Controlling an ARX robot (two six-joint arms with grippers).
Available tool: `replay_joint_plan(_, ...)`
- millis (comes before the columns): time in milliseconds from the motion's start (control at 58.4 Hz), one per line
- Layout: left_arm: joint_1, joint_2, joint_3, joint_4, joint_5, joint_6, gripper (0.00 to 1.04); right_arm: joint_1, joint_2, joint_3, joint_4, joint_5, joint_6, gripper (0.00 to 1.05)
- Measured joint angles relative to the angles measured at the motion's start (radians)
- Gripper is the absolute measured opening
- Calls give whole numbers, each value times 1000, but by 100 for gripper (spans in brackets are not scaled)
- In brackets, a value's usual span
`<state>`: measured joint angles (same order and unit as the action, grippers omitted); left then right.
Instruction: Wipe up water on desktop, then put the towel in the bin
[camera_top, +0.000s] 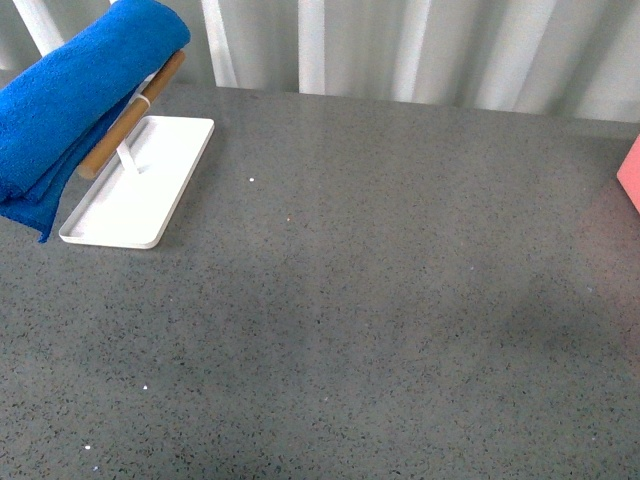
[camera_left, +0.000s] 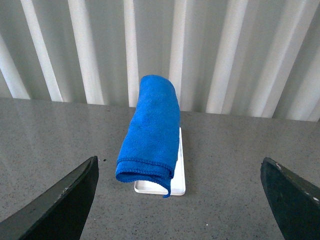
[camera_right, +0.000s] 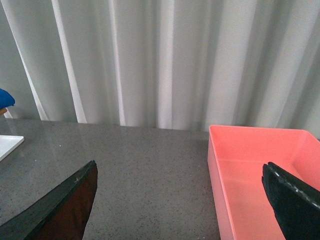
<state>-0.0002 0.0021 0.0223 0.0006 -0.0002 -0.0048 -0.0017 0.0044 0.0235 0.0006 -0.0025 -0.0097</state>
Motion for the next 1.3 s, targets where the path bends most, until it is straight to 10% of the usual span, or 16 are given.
replay_joint_plan(497, 0, 0, 0, 0, 0, 0, 98, 0, 0, 0, 0, 0, 0, 98)
replay_joint_plan(617, 129, 214, 117, -259, 383, -78, 98, 0, 0, 0, 0, -2, 0, 98)
replay_joint_plan(925, -5, 917, 457, 236, 218, 30, 98, 1, -1, 0, 0, 1, 0, 98)
replay_joint_plan(1302, 8, 1754, 1327, -97, 164, 264, 98, 1, -1, 0, 0, 1, 0, 98)
